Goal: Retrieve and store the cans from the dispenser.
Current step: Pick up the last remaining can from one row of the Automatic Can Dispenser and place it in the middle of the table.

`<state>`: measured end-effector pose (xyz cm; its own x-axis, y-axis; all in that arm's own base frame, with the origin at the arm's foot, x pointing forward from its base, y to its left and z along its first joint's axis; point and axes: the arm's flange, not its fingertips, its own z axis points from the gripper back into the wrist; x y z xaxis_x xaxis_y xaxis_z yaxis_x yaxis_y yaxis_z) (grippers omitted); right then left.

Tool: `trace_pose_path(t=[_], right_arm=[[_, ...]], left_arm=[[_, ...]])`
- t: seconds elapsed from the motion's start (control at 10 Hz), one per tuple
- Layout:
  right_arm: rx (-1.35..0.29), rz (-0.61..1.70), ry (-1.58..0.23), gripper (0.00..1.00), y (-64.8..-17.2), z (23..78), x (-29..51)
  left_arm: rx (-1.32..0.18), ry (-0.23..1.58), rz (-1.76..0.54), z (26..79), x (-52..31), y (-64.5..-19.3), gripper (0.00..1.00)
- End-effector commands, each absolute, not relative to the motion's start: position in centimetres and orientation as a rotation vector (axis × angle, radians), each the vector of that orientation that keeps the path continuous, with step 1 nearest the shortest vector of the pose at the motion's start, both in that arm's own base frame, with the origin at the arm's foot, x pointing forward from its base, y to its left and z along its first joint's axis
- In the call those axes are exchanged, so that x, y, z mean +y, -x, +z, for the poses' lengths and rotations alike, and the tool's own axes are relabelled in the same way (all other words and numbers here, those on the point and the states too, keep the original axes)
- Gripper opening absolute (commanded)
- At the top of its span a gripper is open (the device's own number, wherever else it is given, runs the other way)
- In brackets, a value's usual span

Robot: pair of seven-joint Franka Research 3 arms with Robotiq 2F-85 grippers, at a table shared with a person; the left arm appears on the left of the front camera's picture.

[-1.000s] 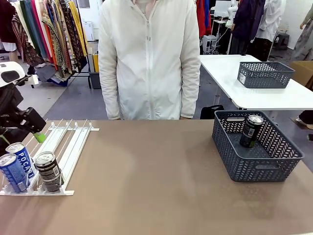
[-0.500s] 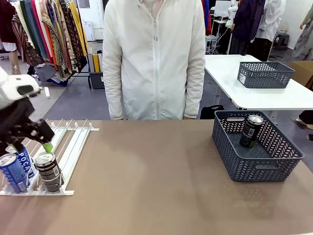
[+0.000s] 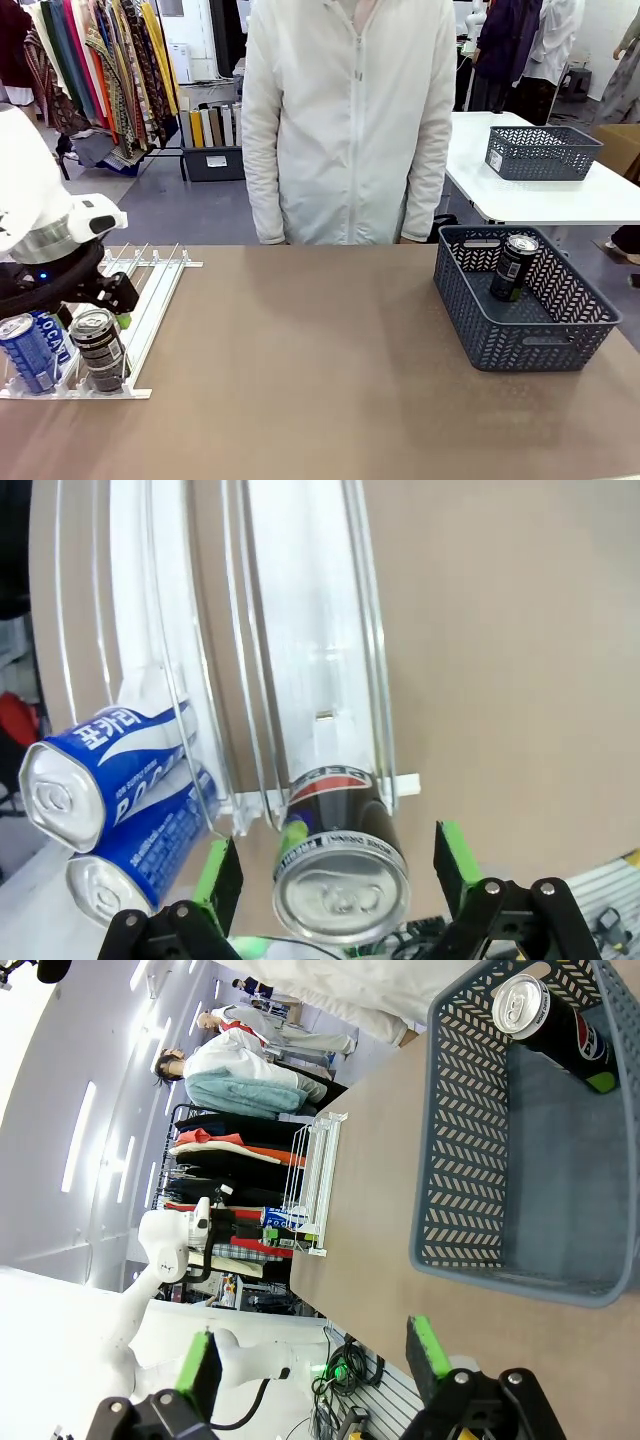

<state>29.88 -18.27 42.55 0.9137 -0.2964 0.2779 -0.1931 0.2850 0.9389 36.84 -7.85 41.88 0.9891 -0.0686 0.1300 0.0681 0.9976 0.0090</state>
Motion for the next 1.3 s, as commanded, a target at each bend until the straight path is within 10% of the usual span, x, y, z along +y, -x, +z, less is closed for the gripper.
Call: trace_pose_path(t=[0.0, 0.7, 0.9, 1.2], right_arm=[[-0.444, -0.052, -1.294, 1.0, -29.8, 42.8, -18.5], [-0.444, -0.052, -1.294, 1.0, -29.8, 42.8, -18.5], [-0.444, -0.052, -1.294, 1.0, -29.8, 42.8, -18.5], [-0.444, -0.052, -1.294, 1.0, -29.8, 42.8, -18.5]], left_arm=[[-0.09, -0.059, -0.037, 40.5, -7.9, -36.5, 1.0], [-0.073, -0.017, -0.043, 39.4, -7.8, -36.7, 1.0], [-0.083, -0.01, -0.055, 39.3, -8.0, -36.6, 0.0], [-0.065, -0.005, -0.056, 39.4, -8.0, -36.5, 0.0]])
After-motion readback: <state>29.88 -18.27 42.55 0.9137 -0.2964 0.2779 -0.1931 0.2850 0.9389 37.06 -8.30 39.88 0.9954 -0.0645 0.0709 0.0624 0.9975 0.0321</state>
